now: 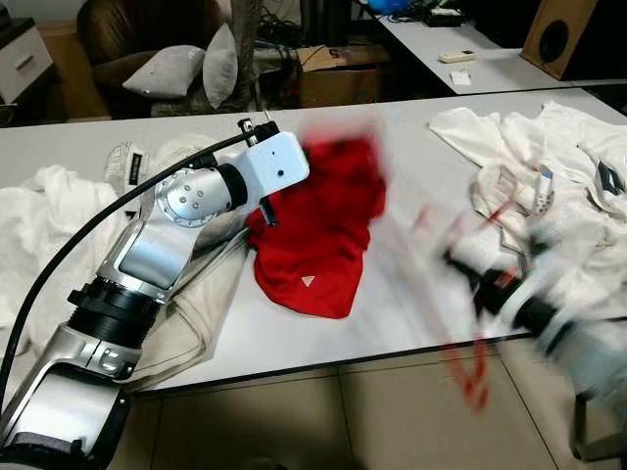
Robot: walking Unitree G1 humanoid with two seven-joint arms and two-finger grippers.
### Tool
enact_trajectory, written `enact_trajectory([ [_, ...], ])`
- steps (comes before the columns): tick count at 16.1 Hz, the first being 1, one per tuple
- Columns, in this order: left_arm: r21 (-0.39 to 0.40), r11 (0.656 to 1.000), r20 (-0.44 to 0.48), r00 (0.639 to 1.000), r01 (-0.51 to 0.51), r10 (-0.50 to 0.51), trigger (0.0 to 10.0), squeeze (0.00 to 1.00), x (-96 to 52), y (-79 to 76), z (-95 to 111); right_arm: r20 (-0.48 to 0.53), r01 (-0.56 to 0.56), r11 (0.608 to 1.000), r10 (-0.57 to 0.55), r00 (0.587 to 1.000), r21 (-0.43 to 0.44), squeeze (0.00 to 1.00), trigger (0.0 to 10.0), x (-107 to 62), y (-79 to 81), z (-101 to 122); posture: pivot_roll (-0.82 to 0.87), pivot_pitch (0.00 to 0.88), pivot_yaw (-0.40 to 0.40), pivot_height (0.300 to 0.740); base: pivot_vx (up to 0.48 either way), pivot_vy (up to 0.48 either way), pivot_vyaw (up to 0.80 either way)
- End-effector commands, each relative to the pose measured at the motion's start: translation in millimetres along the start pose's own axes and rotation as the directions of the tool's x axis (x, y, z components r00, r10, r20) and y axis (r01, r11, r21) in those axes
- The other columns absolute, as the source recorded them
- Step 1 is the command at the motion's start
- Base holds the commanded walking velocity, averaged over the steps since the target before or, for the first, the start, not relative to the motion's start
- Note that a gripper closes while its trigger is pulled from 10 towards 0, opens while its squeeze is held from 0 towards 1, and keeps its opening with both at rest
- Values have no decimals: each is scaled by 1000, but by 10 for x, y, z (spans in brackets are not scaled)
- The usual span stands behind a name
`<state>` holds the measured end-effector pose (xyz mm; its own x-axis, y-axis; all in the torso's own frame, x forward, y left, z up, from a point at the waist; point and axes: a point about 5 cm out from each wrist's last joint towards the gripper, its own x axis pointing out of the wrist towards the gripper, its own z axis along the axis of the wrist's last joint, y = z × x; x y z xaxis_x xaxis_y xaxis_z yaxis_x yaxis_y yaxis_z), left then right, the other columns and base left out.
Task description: Hang hanger
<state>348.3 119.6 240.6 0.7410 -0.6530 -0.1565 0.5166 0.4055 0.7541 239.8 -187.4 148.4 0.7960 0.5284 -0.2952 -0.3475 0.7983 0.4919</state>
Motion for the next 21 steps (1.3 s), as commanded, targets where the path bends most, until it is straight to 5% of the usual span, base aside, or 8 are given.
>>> enact_trajectory([
  [1, 34, 999, 21, 999, -37, 37, 0, 0, 7, 78, 66, -29, -47, 998, 46, 999, -45, 0, 10000, 16, 109, -8, 29, 0, 29, 740, 0, 0, 0],
  [4, 60, 989, 60, 989, -136, 132, 0, 0, -1, 215, 134, -132, -37, 986, 15, 991, -164, 0, 10000, 54, 107, -140, 30, 0, 30, 740, 0, 0, 0],
  [7, 112, 961, 80, 967, -251, 243, 0, 0, -11, 396, 189, 150, -152, 983, 167, 975, -105, 0, 10000, 10, 291, 273, 31, 0, 28, 740, 0, 0, 0],
  [8, 124, 959, 73, 966, -255, 248, 0, 0, -8, 401, 178, 151, -153, 982, 170, 974, -114, 0, 10000, -2, 300, 283, 30, 0, 30, 740, 0, 0, 0],
  [10, 157, 956, 47, 969, -248, 244, 0, 0, -1, 386, 128, 116, -153, 970, 177, 977, -191, 0, 10000, -49, 318, 254, 27, 0, 33, 740, 0, 0, 0],
  [12, 106, 969, 40, 975, -223, 220, 0, 0, 20, 330, 87, 124, -172, 962, 201, 972, -213, 0, 10000, -107, 341, 269, 26, 0, 33, 740, 0, 0, 0],
  [16, 117, 971, 21, 978, -207, 206, 0, 0, 38, 254, 20, 38, -207, 956, 219, 975, -206, 0, 10000, -204, 353, 189, 17, 0, 29, 740, 0, 0, 0],
  [21, 129, 979, -15, 987, -159, 162, 0, 0, 9, 134, -86, 101, -133, 973, 154, 983, -190, 0, 10000, -321, 273, 283, 9, 0, 27, 740, 0, 0, 0],
])
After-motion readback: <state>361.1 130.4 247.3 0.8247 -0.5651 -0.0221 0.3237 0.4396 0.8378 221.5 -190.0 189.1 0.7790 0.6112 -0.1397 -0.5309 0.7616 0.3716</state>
